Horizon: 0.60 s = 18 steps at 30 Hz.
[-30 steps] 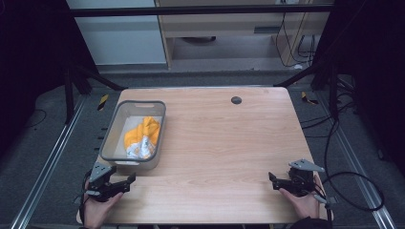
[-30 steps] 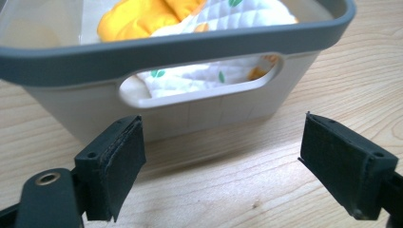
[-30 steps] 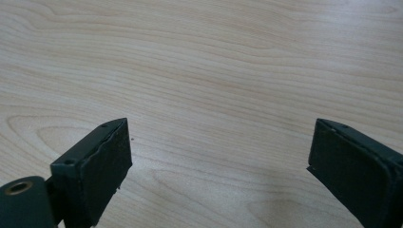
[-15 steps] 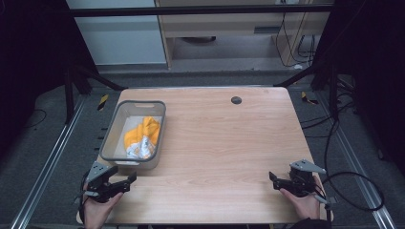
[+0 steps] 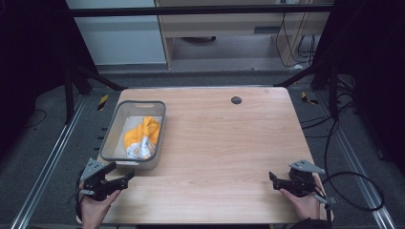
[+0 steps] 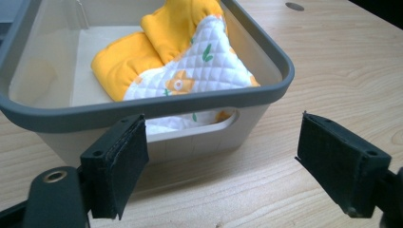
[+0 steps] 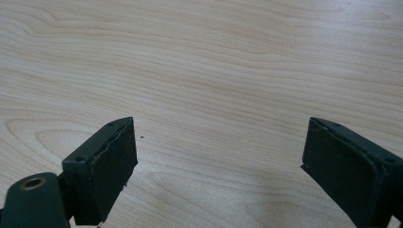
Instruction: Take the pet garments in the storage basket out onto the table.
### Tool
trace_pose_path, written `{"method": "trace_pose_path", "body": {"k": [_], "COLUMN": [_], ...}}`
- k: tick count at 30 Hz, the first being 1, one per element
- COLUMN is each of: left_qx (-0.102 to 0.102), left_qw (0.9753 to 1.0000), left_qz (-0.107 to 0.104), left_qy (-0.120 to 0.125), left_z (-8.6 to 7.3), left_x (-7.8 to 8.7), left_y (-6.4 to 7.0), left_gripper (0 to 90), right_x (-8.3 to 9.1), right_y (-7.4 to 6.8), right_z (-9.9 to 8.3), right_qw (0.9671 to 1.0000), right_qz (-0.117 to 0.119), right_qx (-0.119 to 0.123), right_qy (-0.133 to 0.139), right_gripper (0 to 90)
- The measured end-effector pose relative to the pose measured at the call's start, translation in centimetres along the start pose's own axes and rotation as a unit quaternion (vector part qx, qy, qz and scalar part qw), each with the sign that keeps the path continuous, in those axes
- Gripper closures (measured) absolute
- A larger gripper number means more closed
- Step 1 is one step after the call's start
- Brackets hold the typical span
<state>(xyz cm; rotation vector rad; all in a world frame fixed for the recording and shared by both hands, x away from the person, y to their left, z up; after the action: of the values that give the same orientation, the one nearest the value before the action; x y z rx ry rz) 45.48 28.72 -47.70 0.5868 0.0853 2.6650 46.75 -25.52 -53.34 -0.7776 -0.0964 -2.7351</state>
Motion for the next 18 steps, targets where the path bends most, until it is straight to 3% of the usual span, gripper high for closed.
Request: {"method": "trace_pose_path", "body": {"k": [18], "left_qx": [-0.004], "left_qw": [0.9999], "left_qz": [-0.001], "left_qy": [0.014], "left_z": [2.6], "left_x": [0.2], "left_y": [0.4], "left_gripper": [15.9], "right_x": [0.0], "right_y": [-0.3], "right_z": [-0.2], "right_qw": [1.0], "right_qz": [-0.002], "right_qx": [0.004], "right_qy": [-0.004], "right_gripper": [11.0]}}
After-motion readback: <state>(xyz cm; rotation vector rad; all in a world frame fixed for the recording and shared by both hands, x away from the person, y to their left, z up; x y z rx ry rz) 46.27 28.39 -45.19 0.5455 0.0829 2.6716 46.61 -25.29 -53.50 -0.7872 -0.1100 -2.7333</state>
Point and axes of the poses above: each handheld gripper's, and its own axes: x roughly backward along the jaws, z roughly out of its top, y roughly to its right, the point moved 7 cm from there along -x, roughly forward along the jaws, and after that the axes turned 6 degrees about y, right-handed, at the moved point
